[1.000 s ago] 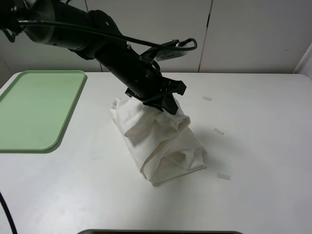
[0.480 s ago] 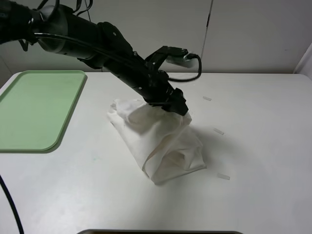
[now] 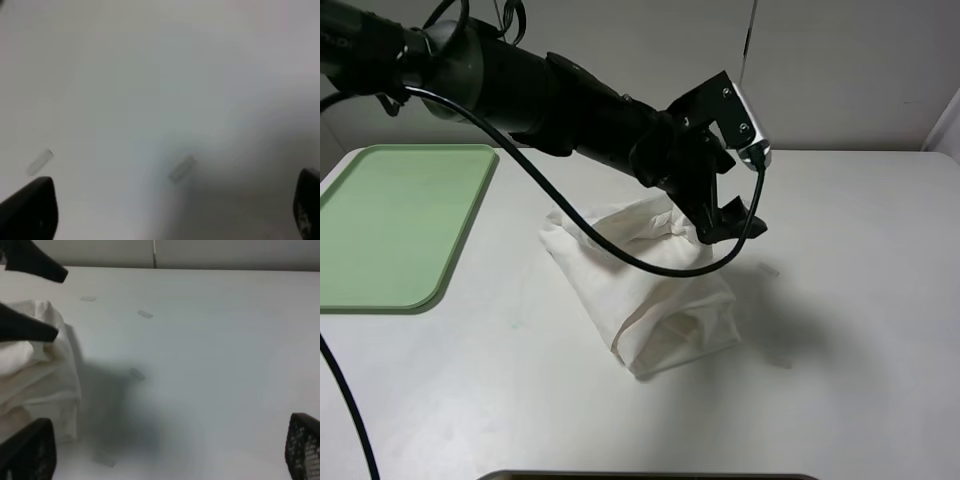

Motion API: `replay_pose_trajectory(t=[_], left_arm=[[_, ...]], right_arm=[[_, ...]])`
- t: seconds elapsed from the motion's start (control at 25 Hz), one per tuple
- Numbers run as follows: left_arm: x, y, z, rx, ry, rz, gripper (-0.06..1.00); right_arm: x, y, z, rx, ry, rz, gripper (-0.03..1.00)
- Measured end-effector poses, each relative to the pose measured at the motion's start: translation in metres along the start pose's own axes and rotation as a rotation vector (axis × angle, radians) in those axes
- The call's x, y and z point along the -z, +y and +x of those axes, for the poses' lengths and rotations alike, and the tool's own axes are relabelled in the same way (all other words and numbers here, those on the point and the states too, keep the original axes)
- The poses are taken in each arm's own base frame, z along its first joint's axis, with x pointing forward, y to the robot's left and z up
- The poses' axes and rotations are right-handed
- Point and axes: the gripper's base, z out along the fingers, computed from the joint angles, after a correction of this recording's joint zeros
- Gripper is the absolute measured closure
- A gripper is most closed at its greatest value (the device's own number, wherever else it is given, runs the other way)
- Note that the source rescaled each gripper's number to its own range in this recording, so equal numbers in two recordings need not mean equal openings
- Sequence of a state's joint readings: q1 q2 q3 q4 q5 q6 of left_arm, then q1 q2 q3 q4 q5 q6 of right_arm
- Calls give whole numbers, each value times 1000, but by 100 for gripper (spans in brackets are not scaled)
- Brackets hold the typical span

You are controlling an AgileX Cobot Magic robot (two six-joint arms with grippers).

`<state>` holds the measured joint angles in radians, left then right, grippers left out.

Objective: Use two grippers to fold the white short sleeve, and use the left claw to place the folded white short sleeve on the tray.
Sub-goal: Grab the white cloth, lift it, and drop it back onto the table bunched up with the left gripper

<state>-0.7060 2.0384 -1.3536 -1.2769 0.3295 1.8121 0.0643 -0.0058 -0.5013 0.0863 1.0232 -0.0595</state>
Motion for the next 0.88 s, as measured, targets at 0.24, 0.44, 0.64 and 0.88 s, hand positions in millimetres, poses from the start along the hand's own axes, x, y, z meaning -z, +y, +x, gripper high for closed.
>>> replay_pose_trajectory(t=[0.24,0.44,0.64,0.88], left_arm=[[8,7,-11,156,-45,-94,1],[49,2,-28,417,-59,-155,1],[93,-7,-14,839,-30,-100,1],[121,-14,30,1101,68,-43,1]], right_arm=[[0,0,0,0,0,0,-3],[0,0,0,0,0,0,-3],[0,0,0,0,0,0,-3],[0,0,0,-1,0,-1,-3]])
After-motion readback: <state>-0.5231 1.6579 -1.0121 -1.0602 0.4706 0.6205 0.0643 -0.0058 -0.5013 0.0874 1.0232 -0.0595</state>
